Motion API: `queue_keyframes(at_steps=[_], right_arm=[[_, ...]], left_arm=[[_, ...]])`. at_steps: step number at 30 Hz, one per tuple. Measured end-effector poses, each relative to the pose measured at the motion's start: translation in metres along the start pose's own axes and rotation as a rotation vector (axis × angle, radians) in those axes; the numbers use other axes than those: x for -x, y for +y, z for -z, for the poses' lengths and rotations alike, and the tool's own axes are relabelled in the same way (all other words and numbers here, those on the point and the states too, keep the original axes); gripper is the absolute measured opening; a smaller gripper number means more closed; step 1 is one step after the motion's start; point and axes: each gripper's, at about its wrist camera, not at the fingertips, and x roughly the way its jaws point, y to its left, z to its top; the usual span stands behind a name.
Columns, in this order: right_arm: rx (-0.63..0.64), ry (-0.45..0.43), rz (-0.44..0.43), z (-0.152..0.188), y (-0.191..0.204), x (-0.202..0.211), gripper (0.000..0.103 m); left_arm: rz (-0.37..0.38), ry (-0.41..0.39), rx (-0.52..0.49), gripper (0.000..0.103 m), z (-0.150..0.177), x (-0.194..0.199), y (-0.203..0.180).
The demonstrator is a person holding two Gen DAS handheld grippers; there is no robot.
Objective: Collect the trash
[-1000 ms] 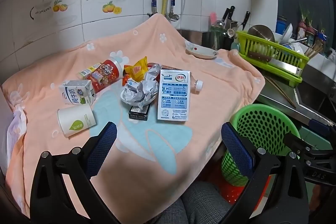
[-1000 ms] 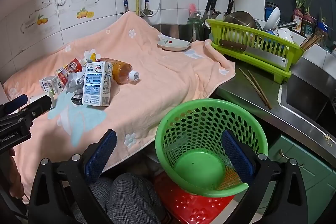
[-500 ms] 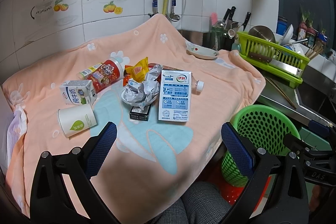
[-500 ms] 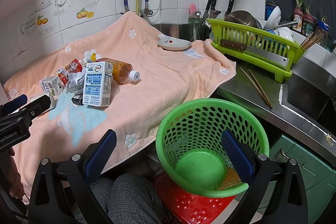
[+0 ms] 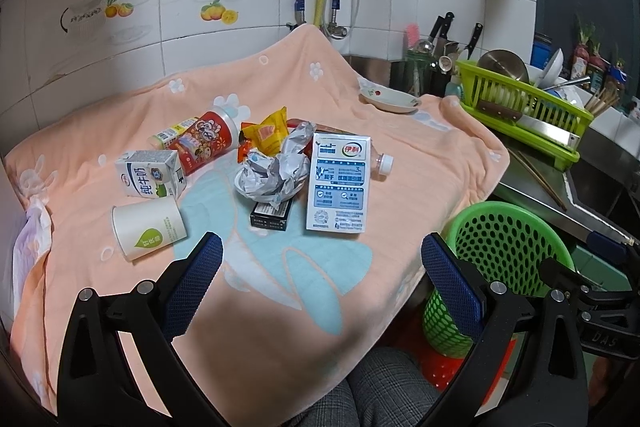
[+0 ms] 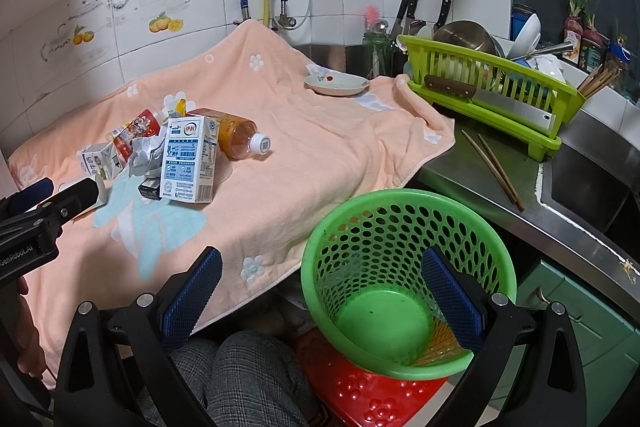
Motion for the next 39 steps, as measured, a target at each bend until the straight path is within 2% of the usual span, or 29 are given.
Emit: queue_keyframes(at_steps=[24, 39], right_arm=[[0.035, 0.011, -0.041, -0.007, 0.017, -0.017, 0.097], [0.082, 0.020, -0.123, -0.028, 0.049, -0.042, 0.097]], left_arm=[[-0.026, 0.017, 0.028, 0.098, -0.004, -0.013, 0.017], [-0.096, 0.009, 0.075, 0.098, -0.013, -0.013, 0.058]])
